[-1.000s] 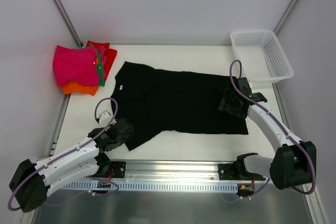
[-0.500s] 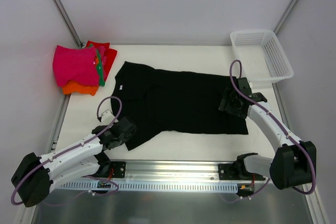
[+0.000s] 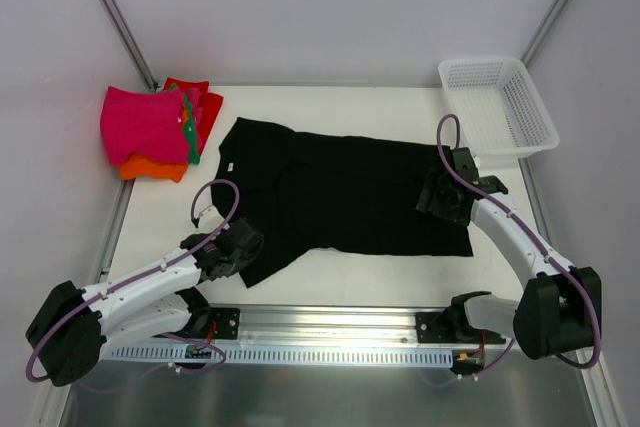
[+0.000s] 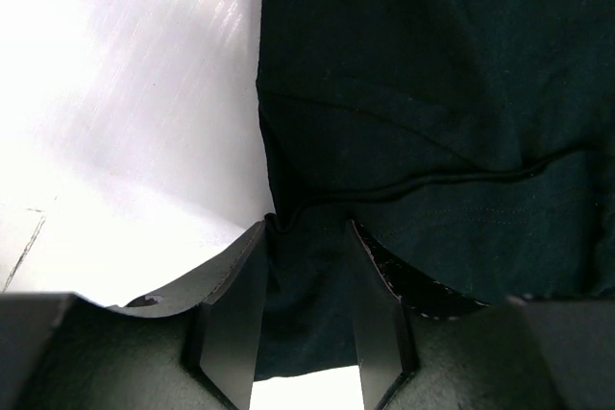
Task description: Fold and stack the t-shirts
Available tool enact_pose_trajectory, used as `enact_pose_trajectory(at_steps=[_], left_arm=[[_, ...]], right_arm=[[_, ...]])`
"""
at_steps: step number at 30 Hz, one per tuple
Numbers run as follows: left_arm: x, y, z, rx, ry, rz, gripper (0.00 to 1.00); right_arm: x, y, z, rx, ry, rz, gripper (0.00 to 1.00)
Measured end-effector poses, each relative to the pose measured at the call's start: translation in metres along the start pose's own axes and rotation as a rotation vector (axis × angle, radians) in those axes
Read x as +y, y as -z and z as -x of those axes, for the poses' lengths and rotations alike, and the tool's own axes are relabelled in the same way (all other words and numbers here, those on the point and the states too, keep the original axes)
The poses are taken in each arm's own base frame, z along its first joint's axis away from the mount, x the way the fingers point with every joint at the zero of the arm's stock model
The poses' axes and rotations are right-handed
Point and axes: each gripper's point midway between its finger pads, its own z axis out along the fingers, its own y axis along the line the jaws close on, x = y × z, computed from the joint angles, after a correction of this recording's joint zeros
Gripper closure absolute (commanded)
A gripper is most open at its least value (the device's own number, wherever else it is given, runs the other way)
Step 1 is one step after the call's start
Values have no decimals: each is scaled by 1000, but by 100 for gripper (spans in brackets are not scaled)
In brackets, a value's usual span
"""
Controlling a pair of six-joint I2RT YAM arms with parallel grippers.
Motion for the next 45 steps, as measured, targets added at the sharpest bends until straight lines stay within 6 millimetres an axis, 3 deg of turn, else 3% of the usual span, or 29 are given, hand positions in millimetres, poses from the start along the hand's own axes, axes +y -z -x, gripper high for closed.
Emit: enact_pose_trajectory(at_steps=[21, 45], left_arm=[[10, 7, -5, 34, -42, 32, 62], [17, 10, 5, -17, -72, 69, 63]], right_arm=[[0, -2, -1, 8, 0, -4, 24], [1, -4, -3, 21, 2, -1, 24]])
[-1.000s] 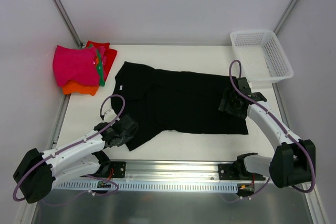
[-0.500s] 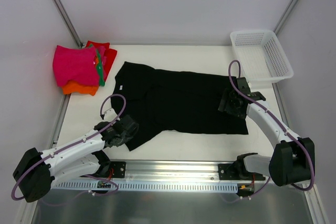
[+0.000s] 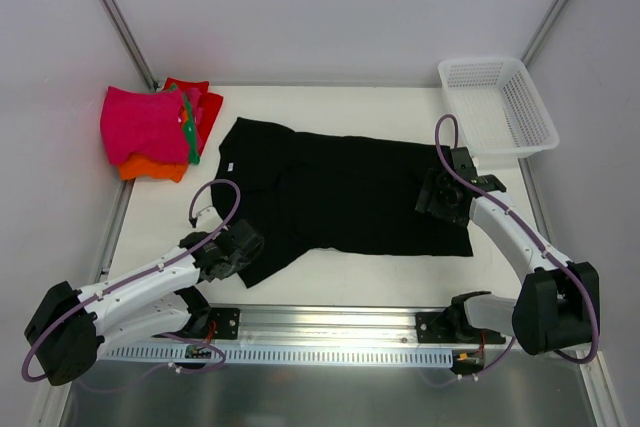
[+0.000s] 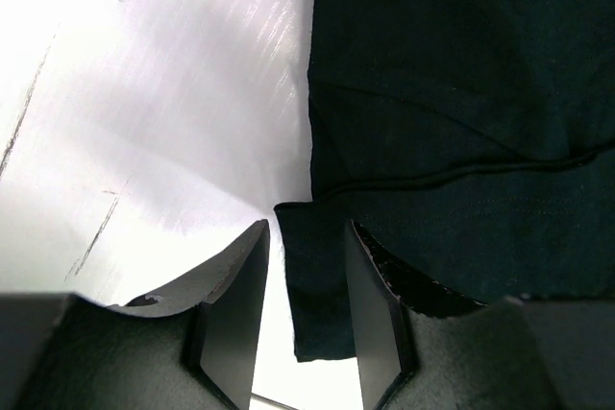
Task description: Fold and stack the t-shirts
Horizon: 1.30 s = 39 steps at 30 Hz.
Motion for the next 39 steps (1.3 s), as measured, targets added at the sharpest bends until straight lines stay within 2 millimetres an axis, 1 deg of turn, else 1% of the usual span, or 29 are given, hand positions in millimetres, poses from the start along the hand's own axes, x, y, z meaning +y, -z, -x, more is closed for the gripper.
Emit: enact_pose_trajectory(at_steps=[6, 9, 11, 17, 20, 22, 23, 25, 26, 28, 30, 32, 34, 39], left_arm=[[1, -1, -1, 1, -5, 11, 65], [2, -1, -1, 1, -4, 13, 72], [2, -2, -1, 1, -3, 13, 82], [2, -2, 1, -10, -2, 14, 95], [2, -2, 2, -15, -2, 15, 98], [2, -2, 2, -15, -2, 16, 95], [2, -2, 2, -16, -2, 16, 83], [3, -2, 2, -15, -6, 17, 72], [3, -2, 2, -15, -5, 18, 63], [3, -2, 2, -16, 0, 18, 57], [3, -2, 2, -16, 1, 18, 54], [3, -2, 2, -15, 1, 20, 54], [3, -2, 2, -14, 0, 24, 55], [7, -4, 0, -11, -5, 39, 63]], right_arm=[[0, 0, 0, 0, 0, 2, 24], [1, 0, 0, 1, 0, 3, 24], [1, 0, 0, 1, 0, 3, 24], [1, 0, 0, 2, 0, 4, 24], [1, 0, 0, 2, 0, 4, 24], [1, 0, 0, 1, 0, 4, 24], [1, 0, 0, 2, 0, 4, 24], [1, 0, 0, 1, 0, 4, 24], [1, 0, 0, 1, 0, 4, 24], [1, 0, 0, 2, 0, 4, 24], [1, 0, 0, 1, 0, 4, 24], [1, 0, 0, 1, 0, 4, 24], [1, 0, 0, 1, 0, 4, 24], [1, 0, 0, 1, 0, 4, 24]])
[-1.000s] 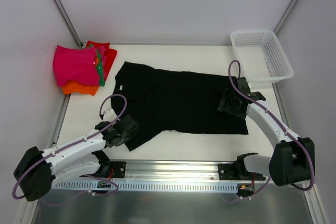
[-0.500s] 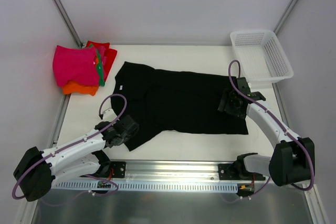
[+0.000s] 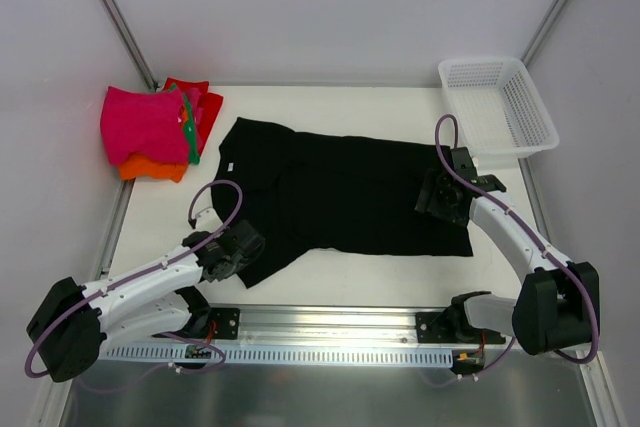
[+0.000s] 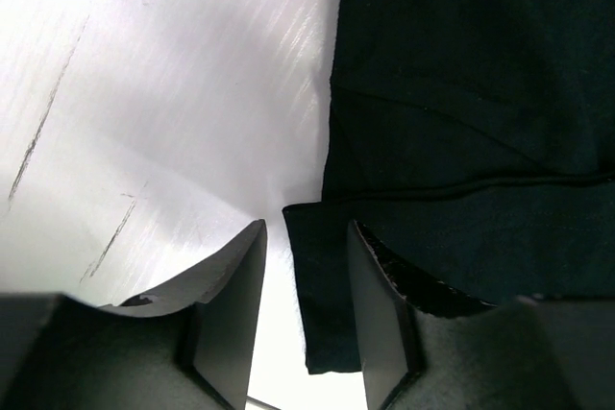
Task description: Fold and stack the t-shirts
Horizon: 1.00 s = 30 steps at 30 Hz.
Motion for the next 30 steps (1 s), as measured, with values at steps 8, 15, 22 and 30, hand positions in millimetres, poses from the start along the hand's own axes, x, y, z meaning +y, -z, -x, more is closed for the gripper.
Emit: enact_pose_trajectory(at_steps=[8, 15, 22, 30], left_arm=[[3, -1, -1, 1, 11, 3, 88], [2, 0, -1, -1, 14, -2, 100], [2, 1, -1, -1, -9, -6, 100], [-27, 25, 19, -47, -77, -96, 100]], right_arm=[[0, 0, 0, -1, 0, 0, 24], [0, 0, 1, -2, 0, 1, 24], [0, 0, 1, -2, 0, 1, 24], [0, 0, 1, -2, 0, 1, 24]])
